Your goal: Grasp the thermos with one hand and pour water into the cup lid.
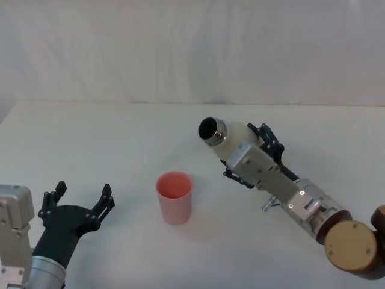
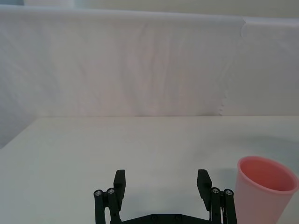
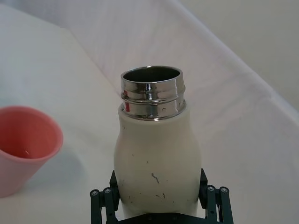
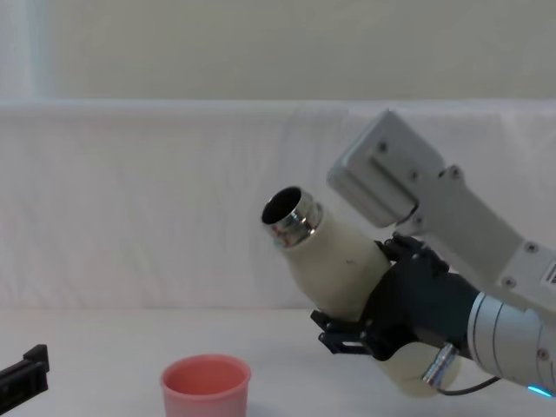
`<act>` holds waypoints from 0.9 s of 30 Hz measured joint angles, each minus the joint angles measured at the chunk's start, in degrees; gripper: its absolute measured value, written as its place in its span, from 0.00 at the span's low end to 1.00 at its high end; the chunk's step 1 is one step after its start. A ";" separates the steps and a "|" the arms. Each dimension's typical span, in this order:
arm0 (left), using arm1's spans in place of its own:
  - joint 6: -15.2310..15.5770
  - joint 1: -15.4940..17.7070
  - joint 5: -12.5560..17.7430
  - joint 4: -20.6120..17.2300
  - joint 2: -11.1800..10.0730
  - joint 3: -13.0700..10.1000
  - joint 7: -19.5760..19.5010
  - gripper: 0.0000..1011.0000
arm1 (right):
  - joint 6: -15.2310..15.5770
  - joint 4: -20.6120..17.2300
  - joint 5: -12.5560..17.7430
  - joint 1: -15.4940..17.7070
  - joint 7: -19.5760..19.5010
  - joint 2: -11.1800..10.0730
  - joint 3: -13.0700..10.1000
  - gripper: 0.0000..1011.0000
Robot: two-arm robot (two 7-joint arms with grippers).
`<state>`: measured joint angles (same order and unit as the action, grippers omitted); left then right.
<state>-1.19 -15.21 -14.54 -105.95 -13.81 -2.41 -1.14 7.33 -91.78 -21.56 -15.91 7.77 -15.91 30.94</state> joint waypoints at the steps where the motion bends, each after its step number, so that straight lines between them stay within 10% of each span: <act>1: 0.00 0.00 0.00 0.00 0.00 0.00 0.00 0.99 | 0.00 0.00 0.00 0.00 0.00 0.00 0.00 0.95; 27: 0.00 0.00 0.00 0.00 0.00 0.00 0.00 0.99 | 2.05 4.83 -15.75 -3.06 -0.97 2.42 4.17 0.95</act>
<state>-1.19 -15.21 -14.54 -105.95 -13.81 -2.41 -1.14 9.37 -86.95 -37.31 -18.97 6.80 -13.50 35.12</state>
